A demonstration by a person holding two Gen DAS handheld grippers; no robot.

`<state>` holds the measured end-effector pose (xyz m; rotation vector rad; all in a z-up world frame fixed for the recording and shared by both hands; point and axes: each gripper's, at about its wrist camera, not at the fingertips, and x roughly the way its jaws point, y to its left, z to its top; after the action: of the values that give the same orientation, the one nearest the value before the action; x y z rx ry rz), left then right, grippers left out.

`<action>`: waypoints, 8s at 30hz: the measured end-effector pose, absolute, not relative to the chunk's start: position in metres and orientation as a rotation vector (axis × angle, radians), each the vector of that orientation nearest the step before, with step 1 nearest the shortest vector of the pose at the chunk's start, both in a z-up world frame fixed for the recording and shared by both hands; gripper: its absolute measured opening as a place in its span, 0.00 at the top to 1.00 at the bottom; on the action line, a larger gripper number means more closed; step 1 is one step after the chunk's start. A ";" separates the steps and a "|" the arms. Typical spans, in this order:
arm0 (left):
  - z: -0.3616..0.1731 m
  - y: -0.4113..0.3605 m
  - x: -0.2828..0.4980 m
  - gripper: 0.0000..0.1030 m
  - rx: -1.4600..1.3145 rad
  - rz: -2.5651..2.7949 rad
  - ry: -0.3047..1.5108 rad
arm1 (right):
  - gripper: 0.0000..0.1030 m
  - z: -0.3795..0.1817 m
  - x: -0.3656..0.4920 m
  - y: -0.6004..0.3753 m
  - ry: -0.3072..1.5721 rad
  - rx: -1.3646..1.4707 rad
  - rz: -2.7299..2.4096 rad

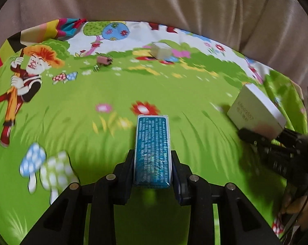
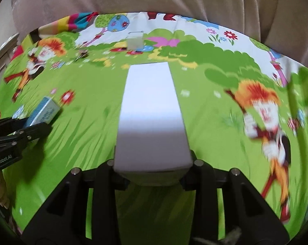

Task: Organize rigid objects
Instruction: 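Lift and carry the blue box and tall white box to the storage box, then open both tools to drop the blue and tall white boxes into the storage box, then return to the mat and grasp the small white cube box with the right tool, then grasp the pink binder clip with the left tool while the right tool holds the cube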

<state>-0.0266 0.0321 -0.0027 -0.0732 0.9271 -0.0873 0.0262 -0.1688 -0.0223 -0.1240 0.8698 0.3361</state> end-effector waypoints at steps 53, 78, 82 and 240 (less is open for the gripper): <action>0.246 0.019 -0.249 0.67 -0.012 0.019 0.046 | 0.62 0.213 -0.260 -0.152 -0.212 -0.134 0.233; 0.145 0.210 -0.363 0.67 -0.180 0.487 0.330 | 0.62 0.152 -0.311 0.032 0.019 -0.391 0.961; 0.126 0.226 -0.372 0.67 -0.202 0.544 0.375 | 0.62 0.140 -0.318 0.056 0.071 -0.444 1.044; -0.012 0.090 0.109 0.26 -0.032 0.081 0.914 | 0.56 -0.027 0.186 -0.164 0.890 -0.096 0.292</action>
<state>0.1093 0.0902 -0.0117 -0.0319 0.9140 0.0807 0.1856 -0.1637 -0.0269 -0.0958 0.8902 0.2923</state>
